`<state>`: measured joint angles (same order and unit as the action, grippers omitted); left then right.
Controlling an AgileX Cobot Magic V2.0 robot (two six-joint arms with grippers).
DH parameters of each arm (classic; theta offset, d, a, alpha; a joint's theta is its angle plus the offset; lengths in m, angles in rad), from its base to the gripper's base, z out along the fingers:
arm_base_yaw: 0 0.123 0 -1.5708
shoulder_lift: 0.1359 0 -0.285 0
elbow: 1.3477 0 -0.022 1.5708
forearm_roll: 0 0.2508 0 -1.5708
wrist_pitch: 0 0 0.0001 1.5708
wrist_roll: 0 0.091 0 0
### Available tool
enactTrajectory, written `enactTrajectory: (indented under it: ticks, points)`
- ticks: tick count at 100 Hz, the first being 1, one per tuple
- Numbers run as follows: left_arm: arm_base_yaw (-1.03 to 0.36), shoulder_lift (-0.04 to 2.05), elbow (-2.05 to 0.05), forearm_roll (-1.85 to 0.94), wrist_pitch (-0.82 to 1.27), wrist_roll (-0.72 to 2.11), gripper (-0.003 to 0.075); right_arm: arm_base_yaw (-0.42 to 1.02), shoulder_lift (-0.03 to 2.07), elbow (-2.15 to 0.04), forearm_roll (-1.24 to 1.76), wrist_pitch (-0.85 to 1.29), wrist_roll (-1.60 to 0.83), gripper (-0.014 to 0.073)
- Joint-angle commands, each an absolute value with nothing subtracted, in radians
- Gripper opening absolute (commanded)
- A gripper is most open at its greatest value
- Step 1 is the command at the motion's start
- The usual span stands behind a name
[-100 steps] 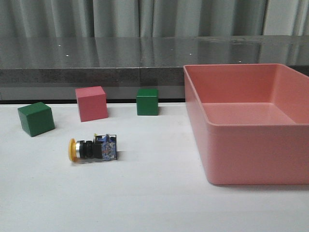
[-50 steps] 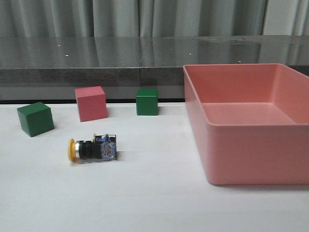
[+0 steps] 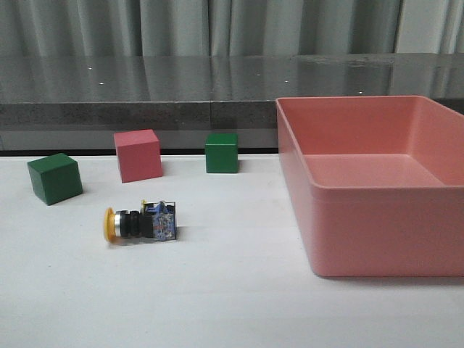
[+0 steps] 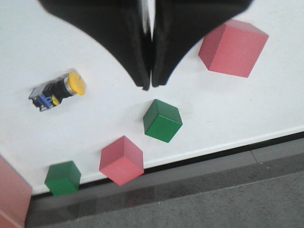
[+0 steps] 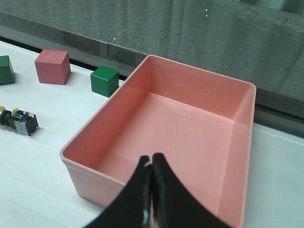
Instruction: Place and stand button with both arms
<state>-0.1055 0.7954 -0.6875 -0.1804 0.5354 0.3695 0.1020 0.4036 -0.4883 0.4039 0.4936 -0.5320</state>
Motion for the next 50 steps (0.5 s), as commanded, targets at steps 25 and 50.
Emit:
enactTrajectory:
  ticks: [25,50]
  points:
    - [-0.114,1.179,-0.853,-0.493,0.478,0.894,0.0505,0.095,0.405,-0.515,0.417,0.428,-0.528,-0.0060]
    - [-0.114,1.378,-0.853,-0.864,0.515,1.527,0.0640,0.095,0.405,-0.515,0.417,0.428,-0.528,-0.0060]
